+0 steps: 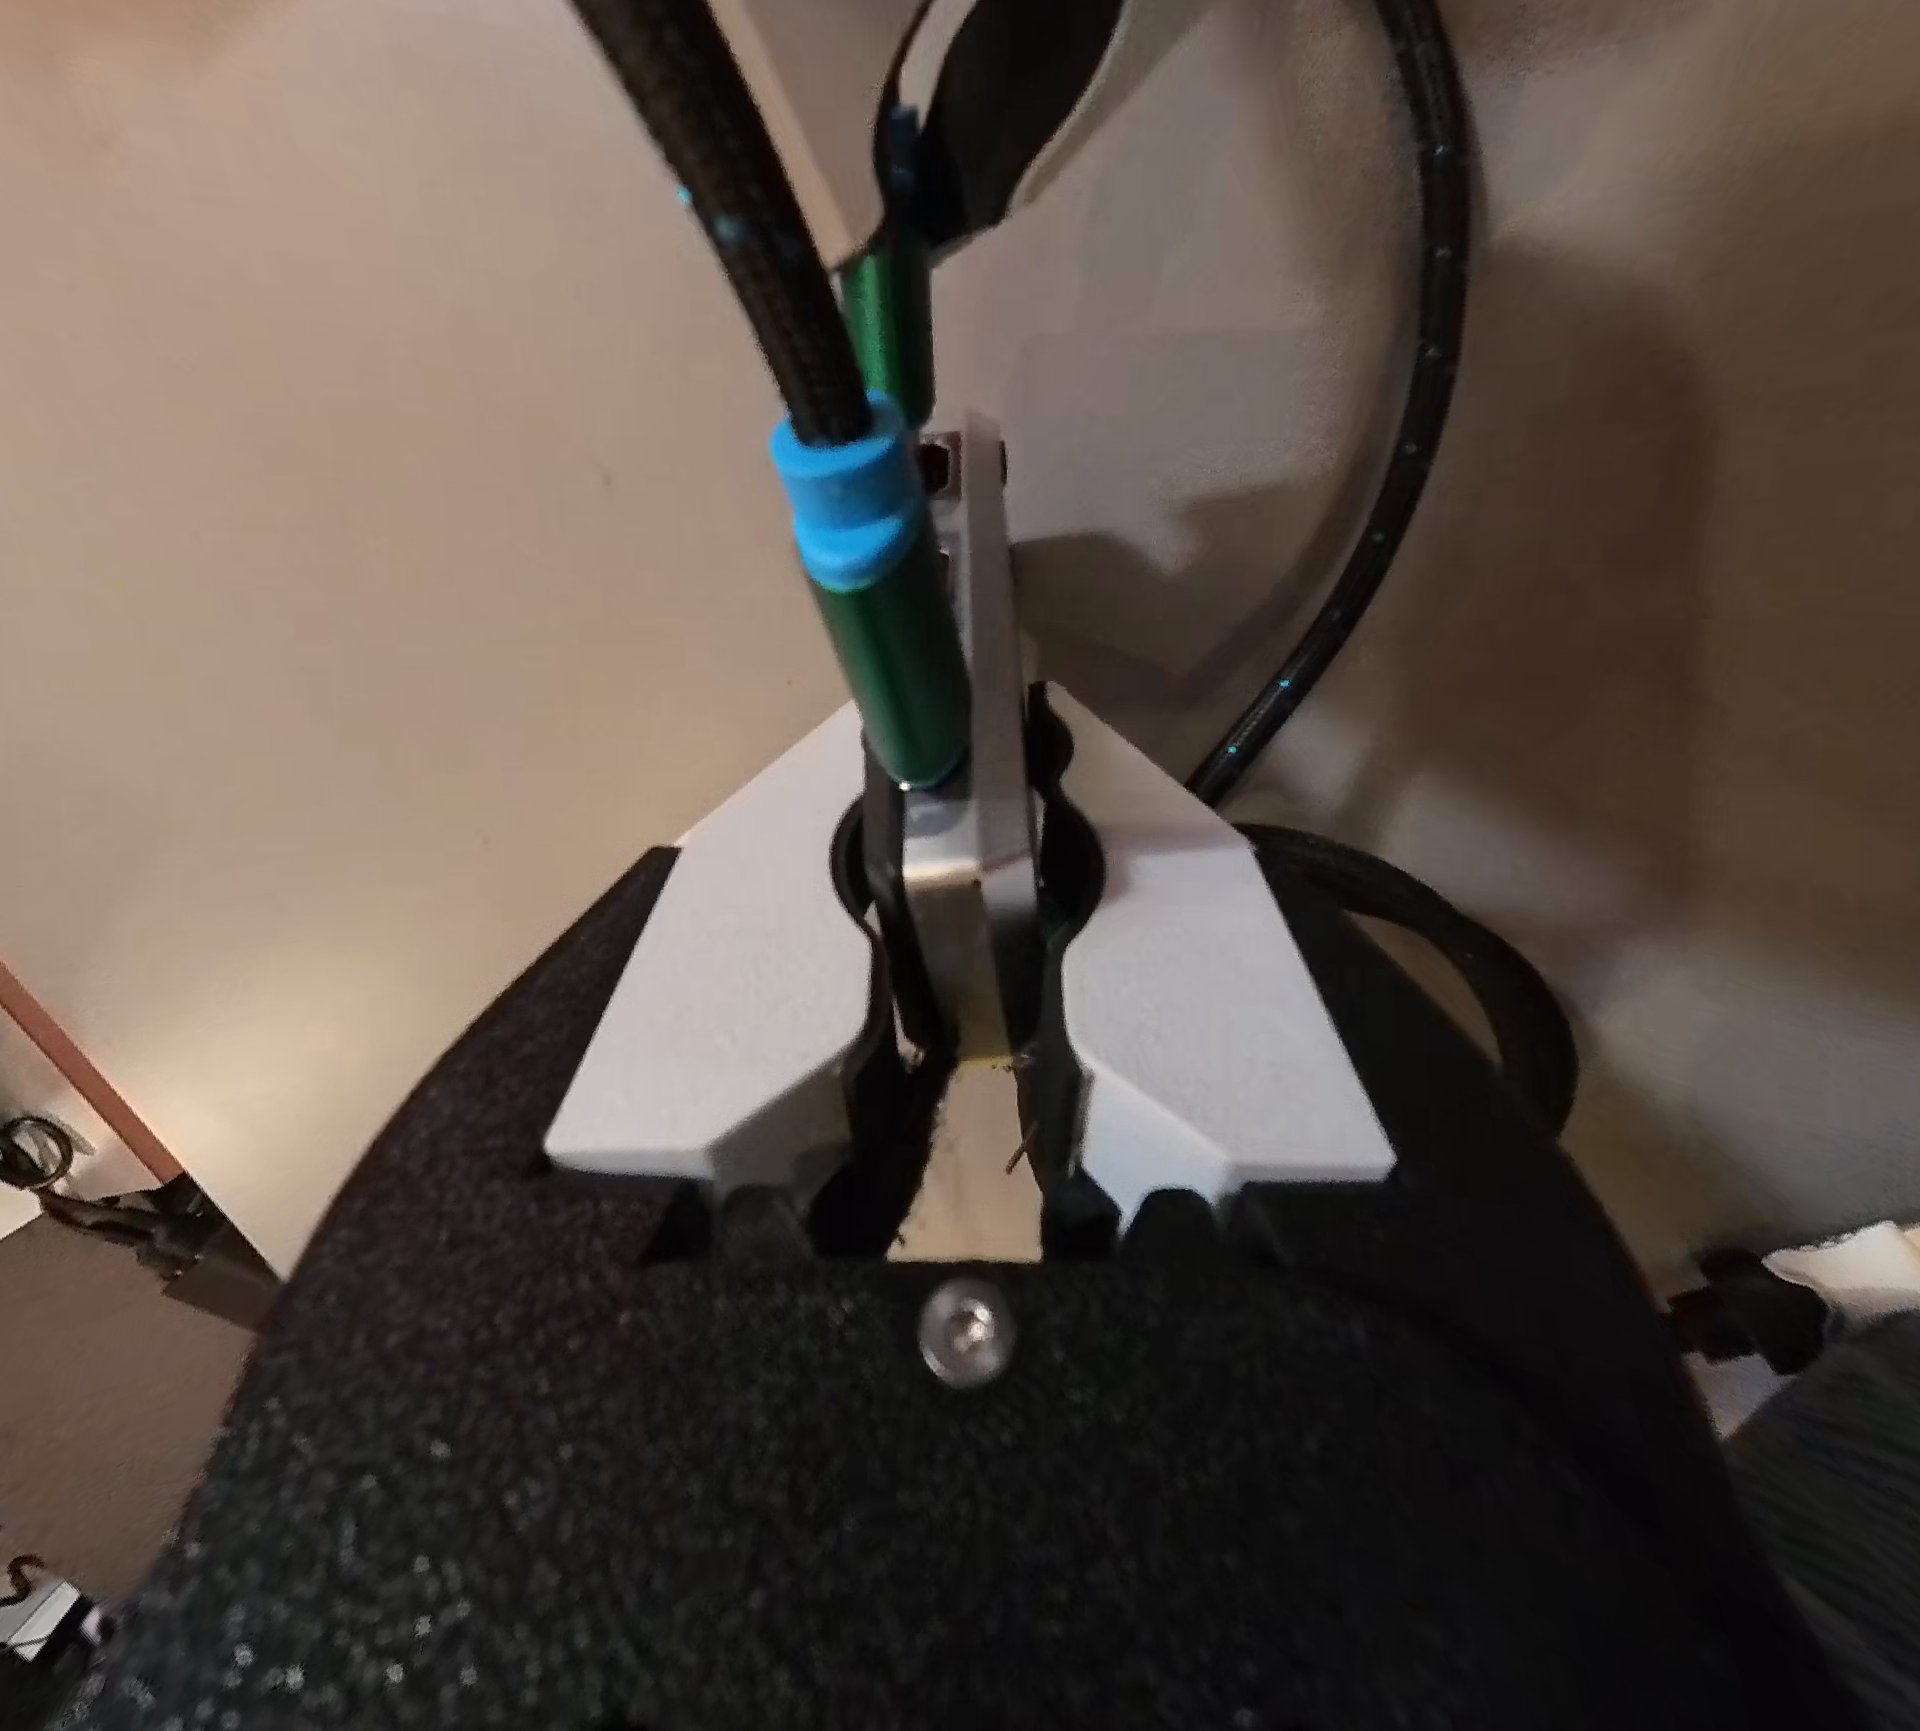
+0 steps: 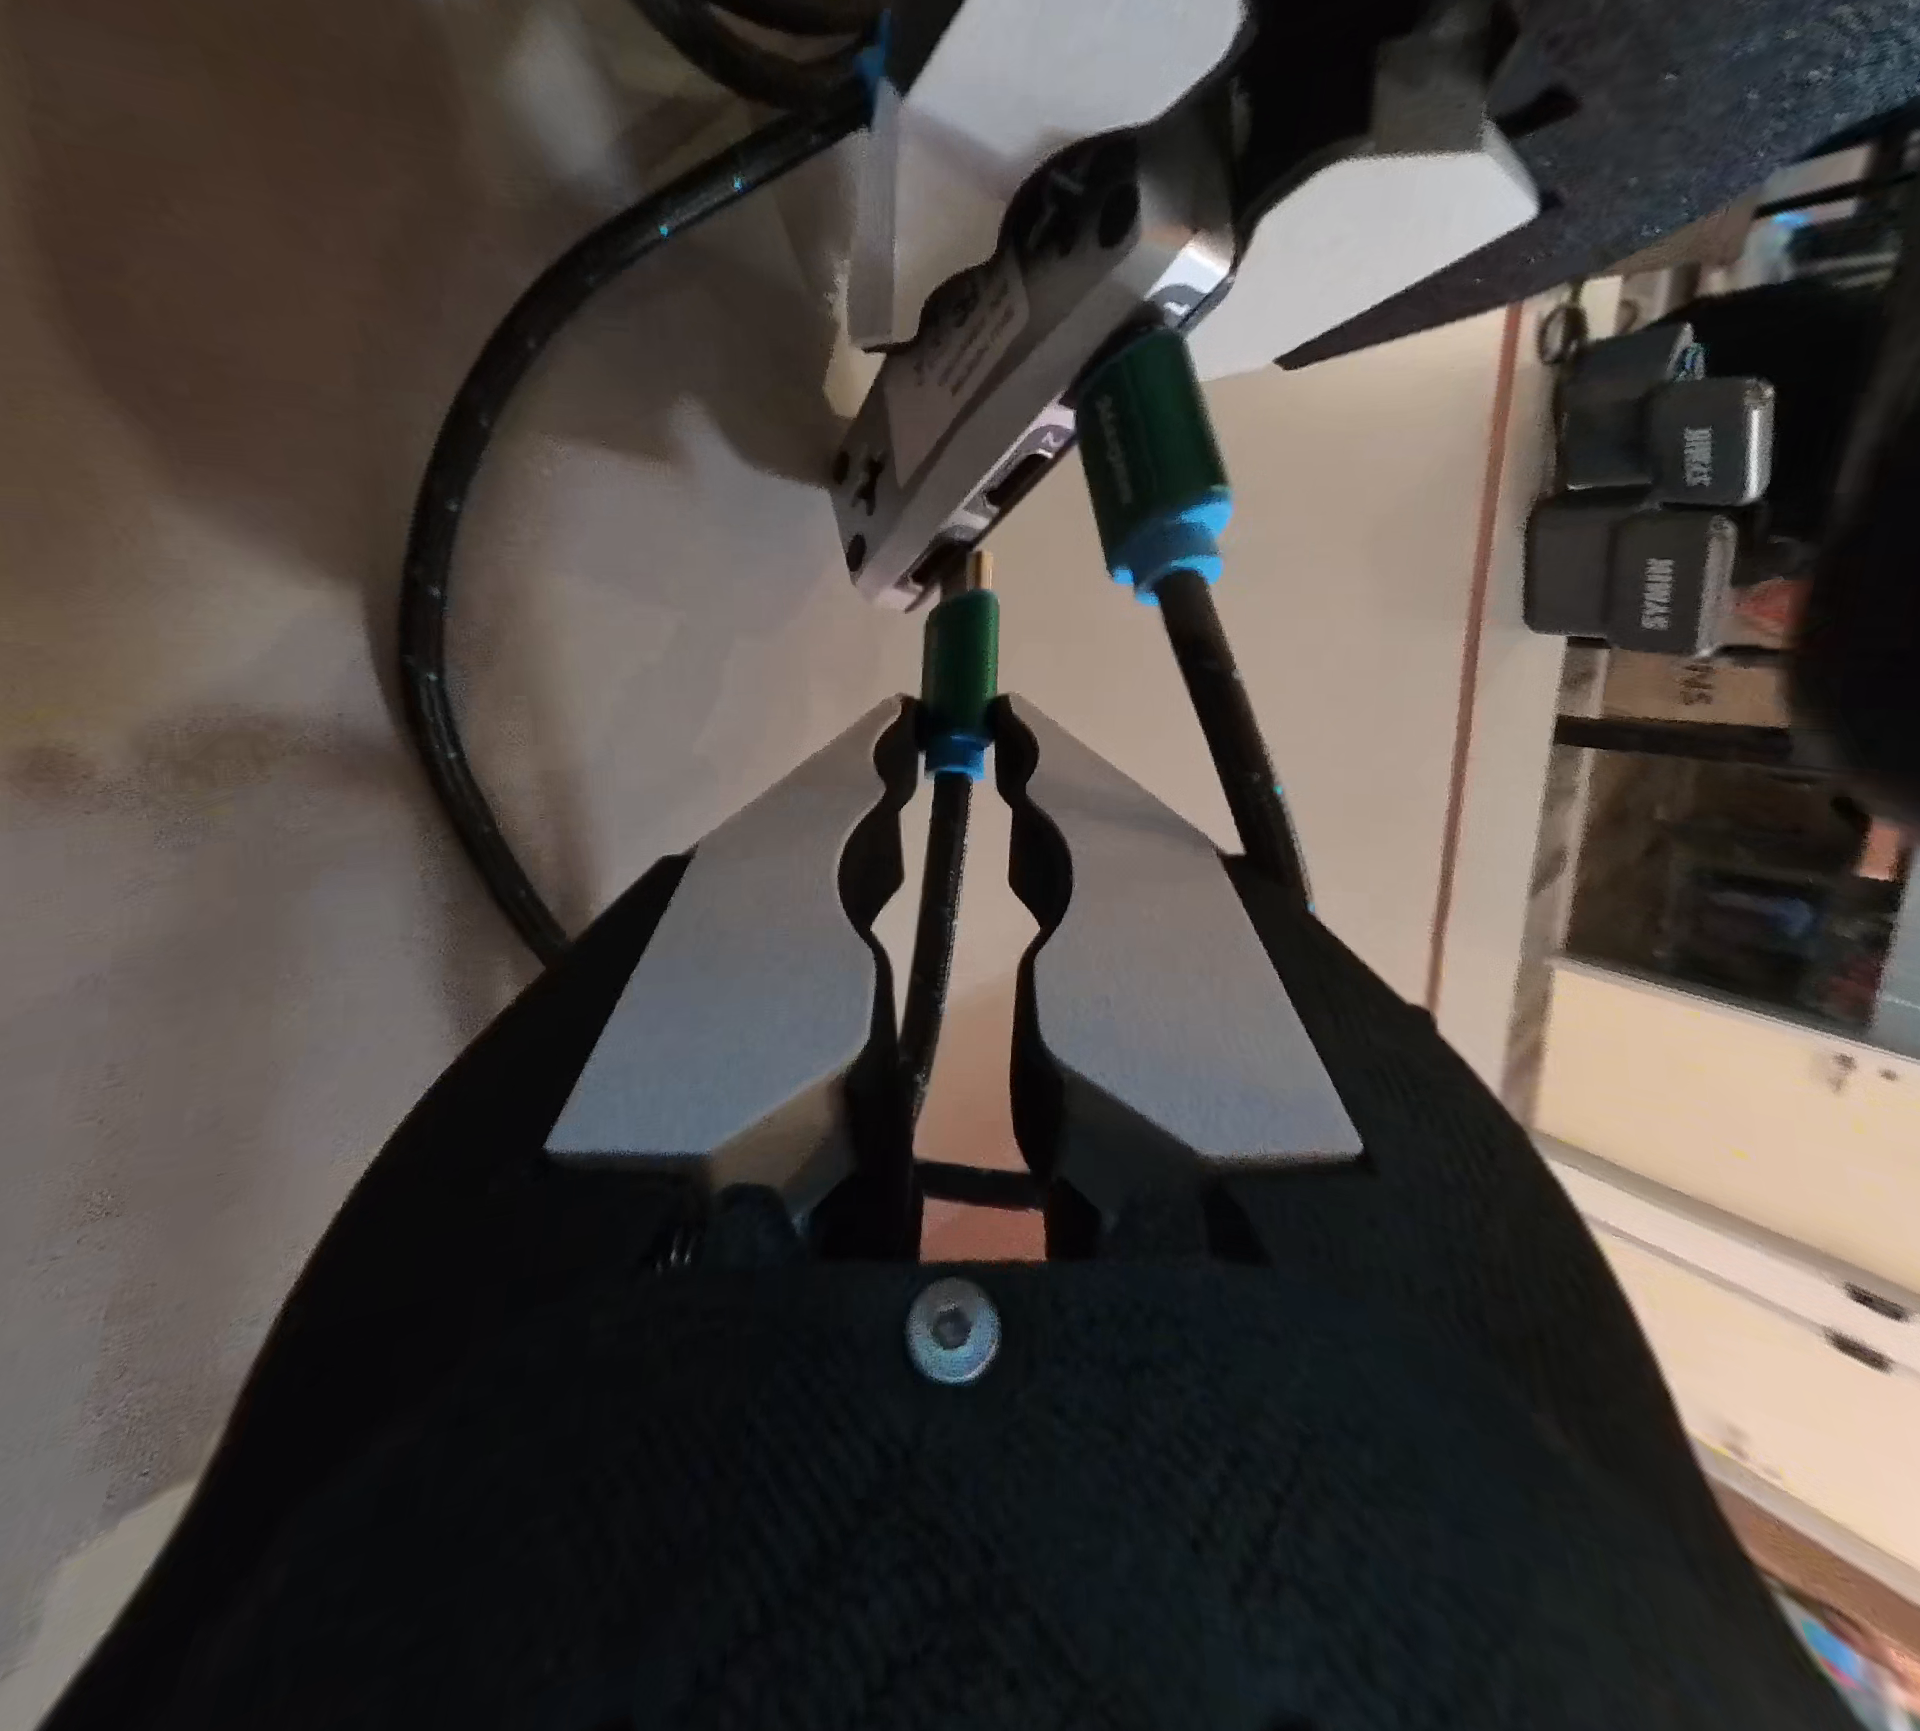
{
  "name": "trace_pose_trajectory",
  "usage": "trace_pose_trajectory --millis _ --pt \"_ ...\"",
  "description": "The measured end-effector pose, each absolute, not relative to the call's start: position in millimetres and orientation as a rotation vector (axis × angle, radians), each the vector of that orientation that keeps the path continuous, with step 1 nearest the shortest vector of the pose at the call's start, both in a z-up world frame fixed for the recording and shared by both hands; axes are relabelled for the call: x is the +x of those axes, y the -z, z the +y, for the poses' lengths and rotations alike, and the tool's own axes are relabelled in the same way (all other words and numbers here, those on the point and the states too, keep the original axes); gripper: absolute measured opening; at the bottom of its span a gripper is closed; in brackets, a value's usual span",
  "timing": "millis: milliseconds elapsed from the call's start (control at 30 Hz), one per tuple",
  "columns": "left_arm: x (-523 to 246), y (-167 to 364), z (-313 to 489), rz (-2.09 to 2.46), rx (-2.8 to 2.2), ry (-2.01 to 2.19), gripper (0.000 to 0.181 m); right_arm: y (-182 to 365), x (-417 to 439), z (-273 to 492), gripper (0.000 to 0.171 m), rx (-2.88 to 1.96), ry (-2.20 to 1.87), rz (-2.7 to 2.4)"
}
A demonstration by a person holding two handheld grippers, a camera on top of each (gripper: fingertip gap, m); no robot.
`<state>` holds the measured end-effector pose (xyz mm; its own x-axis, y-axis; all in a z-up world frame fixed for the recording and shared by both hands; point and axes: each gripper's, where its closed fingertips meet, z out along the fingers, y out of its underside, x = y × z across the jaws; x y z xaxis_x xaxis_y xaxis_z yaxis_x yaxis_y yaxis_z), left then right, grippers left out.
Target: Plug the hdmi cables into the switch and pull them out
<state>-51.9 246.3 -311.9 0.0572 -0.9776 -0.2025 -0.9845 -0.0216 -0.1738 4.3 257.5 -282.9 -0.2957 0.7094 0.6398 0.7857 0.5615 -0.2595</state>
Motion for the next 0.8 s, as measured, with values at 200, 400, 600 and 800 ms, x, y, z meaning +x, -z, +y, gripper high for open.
trace_pose_trajectory --millis 200,400,600,800 --pt "-55.7 310.8 255.7 2.000 -1.989 -0.151 0.021 277.8 3.0 251.3 0.012 -1.174 0.078 -2.052" --pt "-66.4 282.0 283.6 1.836 -1.858 -0.283 0.021 254.9 23.3 228.6 0.012 -1.118 0.172 -2.010" --pt "-86.1 218.2 329.0 1.538 -1.580 -0.639 0.021 162.2 62.0 234.2 0.011 -1.110 0.175 -1.682" --pt "-68.7 147.4 327.9 1.350 -1.151 -0.917 0.021 60.4 92.0 262.4 0.011 -0.967 0.361 -1.211"
